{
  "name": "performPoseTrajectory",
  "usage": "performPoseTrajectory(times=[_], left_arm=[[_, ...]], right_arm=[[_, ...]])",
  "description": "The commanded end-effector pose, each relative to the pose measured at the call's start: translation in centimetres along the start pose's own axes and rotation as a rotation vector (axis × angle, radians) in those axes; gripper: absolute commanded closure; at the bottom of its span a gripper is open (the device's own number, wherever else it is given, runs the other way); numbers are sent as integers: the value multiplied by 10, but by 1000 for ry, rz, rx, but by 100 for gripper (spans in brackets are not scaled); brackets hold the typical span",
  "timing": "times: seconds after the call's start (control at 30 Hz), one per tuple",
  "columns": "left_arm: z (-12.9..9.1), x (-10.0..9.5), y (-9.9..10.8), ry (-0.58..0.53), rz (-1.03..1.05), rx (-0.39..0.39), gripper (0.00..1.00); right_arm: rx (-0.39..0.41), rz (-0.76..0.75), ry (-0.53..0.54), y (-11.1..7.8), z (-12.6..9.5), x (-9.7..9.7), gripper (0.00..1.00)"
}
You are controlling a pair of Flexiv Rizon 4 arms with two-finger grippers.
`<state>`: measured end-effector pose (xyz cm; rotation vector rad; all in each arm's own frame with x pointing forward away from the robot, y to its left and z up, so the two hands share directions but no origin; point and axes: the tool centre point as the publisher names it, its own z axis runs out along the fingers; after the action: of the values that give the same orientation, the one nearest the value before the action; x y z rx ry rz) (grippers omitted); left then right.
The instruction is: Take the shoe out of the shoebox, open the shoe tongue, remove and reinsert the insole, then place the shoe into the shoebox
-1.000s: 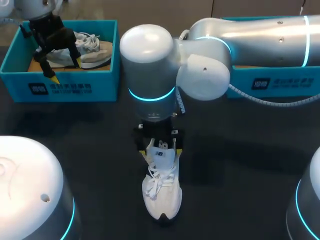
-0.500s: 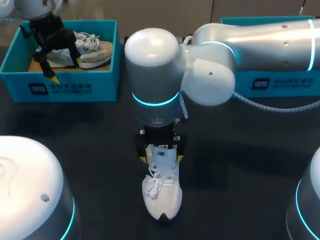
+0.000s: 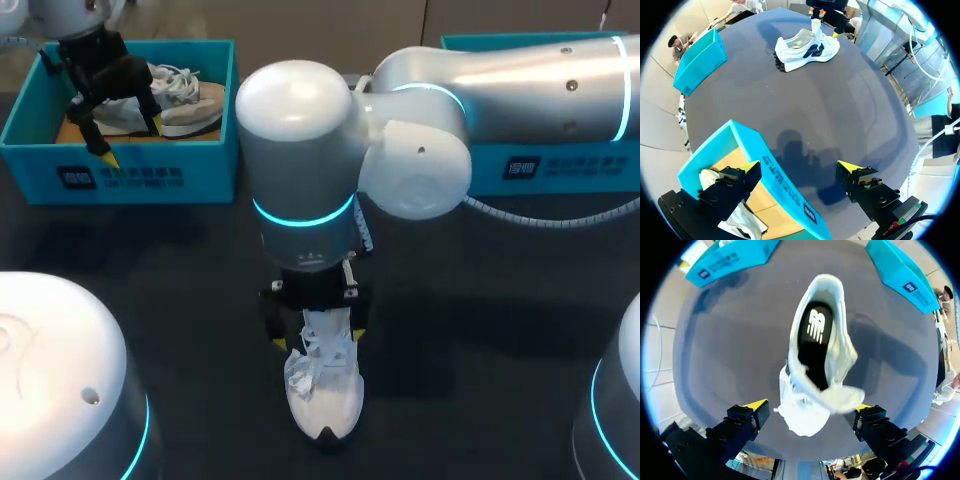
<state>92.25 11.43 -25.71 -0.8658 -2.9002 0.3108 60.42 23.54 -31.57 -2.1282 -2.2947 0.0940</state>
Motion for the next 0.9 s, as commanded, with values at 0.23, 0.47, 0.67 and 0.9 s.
performPoseTrajectory(times=[0.23,0.47,0.67,0.9], left_arm=[[-1,0,1,3,1,-1,0],[-1,0,1,3,1,-1,0],[-1,0,1,3,1,-1,0],[-1,0,1,3,1,-1,0]], right_arm=[[-28,673,-28,-35,-18,19,0],[-20,710,-62,-40,-30,21,54],[-32,722,-55,-35,-26,11,59],[-70,675,-23,-7,-17,-4,62]])
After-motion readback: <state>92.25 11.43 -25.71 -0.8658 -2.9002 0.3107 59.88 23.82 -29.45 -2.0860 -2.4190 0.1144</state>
